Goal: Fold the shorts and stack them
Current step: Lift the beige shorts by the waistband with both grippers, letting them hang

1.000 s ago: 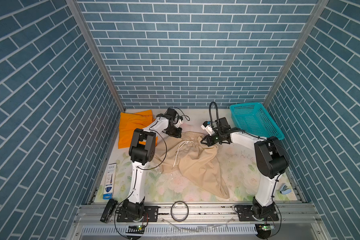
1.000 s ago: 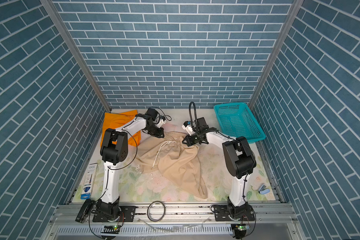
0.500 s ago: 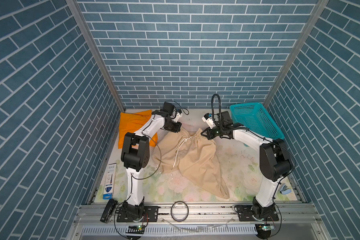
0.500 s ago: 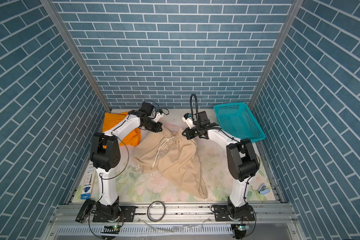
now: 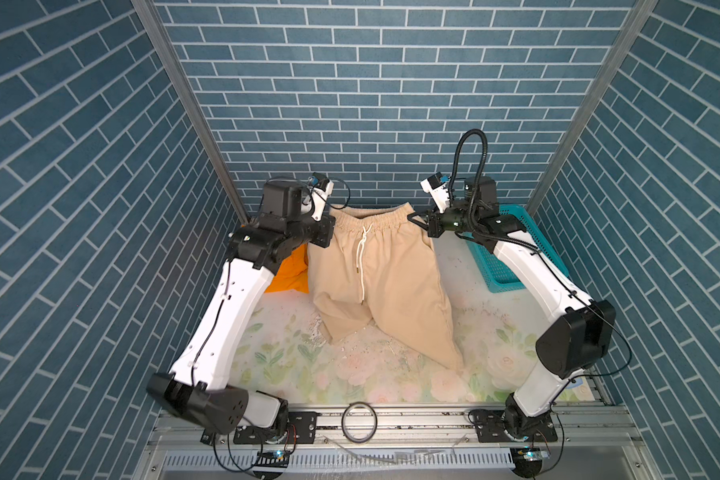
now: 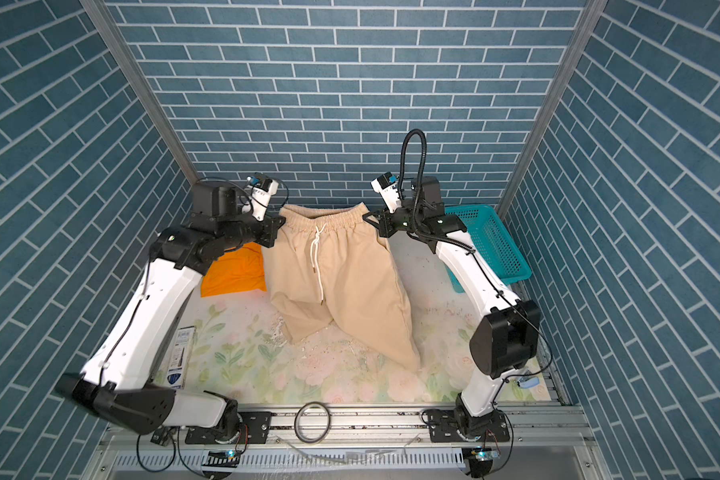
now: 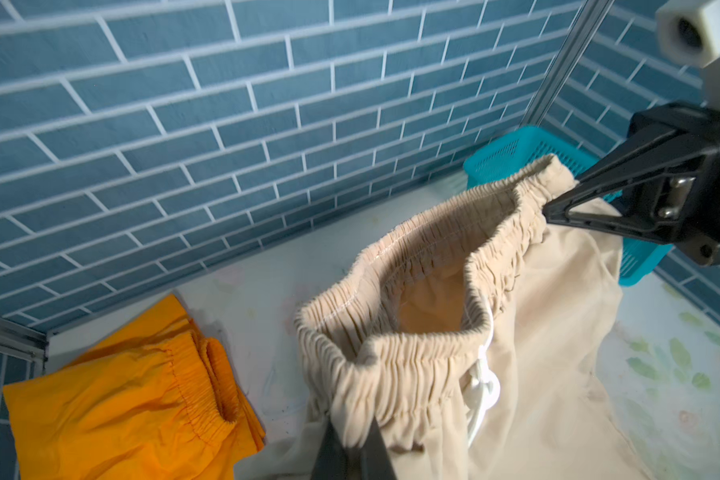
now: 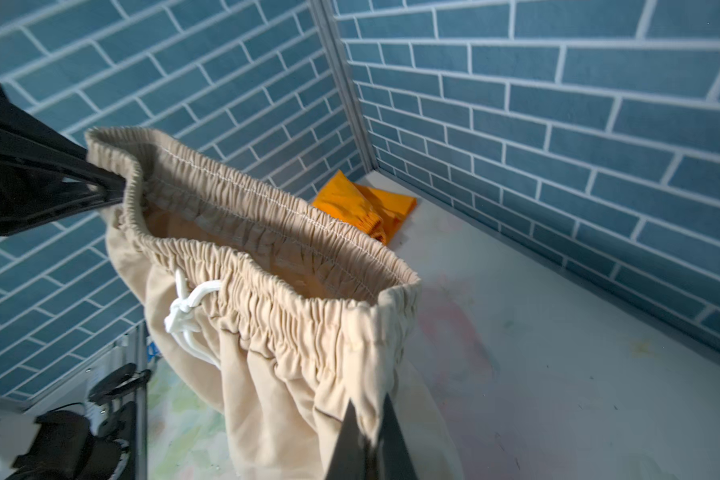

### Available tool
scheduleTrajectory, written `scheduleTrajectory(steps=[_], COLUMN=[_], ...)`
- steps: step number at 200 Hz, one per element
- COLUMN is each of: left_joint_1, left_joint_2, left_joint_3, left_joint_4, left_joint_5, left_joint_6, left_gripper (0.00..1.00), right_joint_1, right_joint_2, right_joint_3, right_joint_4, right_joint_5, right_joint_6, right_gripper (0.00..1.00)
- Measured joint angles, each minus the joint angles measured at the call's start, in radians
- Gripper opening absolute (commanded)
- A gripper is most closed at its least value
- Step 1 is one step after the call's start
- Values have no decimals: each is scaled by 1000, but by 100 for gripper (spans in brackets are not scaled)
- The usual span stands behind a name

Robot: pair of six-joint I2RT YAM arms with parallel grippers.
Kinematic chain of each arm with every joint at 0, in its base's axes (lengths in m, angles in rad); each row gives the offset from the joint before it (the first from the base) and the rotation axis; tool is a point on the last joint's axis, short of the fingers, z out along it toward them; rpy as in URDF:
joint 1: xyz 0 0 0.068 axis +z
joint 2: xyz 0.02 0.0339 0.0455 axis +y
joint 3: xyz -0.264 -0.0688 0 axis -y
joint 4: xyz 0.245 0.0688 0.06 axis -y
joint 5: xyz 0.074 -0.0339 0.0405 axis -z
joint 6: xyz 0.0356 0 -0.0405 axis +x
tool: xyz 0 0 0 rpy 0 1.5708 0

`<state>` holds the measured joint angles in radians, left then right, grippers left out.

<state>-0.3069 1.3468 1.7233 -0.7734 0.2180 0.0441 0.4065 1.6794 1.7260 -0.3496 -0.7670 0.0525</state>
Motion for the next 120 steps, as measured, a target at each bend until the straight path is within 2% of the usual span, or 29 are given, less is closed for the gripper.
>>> scheduleTrajectory(steps=[40,62,88,120], left_joint_1=[-2,-2,-3,-6], left_joint_2=[-51,-51,-21,-21], left_joint_3=[226,312,494,623], left_joint_4=[-155,-225,-336,-422], left_joint_5=[-47,-21,44,54], left_joint_6=[-37,-44,-63,-74], left_gripper=[0,0,0,0], right_joint_1=[5,5,6,6], right_joint_2=[-163,-218,-282,-332], right_joint_3=[37,80,101,164], right_joint_4=[-67,-97,-107,-154], right_joint_5=[-57,-106,-153,-142], right_joint_6=[19,52,113,138], right_gripper=[0,0,0,0])
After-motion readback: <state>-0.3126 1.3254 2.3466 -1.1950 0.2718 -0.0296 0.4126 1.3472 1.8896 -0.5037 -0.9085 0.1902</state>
